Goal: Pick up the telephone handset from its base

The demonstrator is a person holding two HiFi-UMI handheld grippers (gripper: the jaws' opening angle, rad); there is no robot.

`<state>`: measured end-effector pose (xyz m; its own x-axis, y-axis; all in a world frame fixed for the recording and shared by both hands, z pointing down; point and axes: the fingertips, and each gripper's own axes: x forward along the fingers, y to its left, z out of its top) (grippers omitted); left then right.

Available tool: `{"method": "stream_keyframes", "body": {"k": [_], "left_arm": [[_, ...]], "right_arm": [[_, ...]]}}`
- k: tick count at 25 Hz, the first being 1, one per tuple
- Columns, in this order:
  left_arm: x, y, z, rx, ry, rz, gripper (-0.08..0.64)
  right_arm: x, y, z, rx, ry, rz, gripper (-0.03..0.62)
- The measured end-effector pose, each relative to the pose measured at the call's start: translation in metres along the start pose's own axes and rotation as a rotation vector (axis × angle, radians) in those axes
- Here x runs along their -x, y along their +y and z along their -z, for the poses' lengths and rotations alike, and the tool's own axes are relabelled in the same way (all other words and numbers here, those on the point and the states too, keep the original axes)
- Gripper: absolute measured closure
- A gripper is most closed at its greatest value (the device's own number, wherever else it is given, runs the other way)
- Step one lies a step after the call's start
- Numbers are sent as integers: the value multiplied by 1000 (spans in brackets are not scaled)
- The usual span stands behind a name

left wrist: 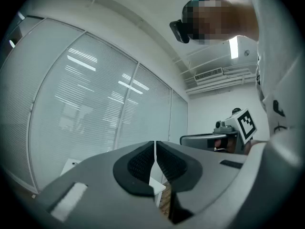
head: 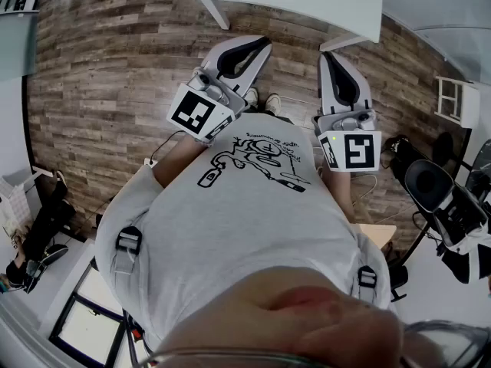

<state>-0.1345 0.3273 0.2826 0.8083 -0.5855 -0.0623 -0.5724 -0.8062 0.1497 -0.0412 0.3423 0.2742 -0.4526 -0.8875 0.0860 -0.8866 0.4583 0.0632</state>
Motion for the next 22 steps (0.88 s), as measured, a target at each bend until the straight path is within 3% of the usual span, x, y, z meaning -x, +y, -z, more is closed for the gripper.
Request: {"method": "stream_keyframes", "body": {"k": [11,16,22], "left_arm": [[21,17,22,32,34,2,548],[7,20,18,2,30,7,548],[-11,37,21,16,45,-16,548]], "right_arm": [[0,14,10,-73,-33,49,586],[-6,-10,18,-130,-50,73,586],[-24,-27,16,-144,-58,59,586]]}}
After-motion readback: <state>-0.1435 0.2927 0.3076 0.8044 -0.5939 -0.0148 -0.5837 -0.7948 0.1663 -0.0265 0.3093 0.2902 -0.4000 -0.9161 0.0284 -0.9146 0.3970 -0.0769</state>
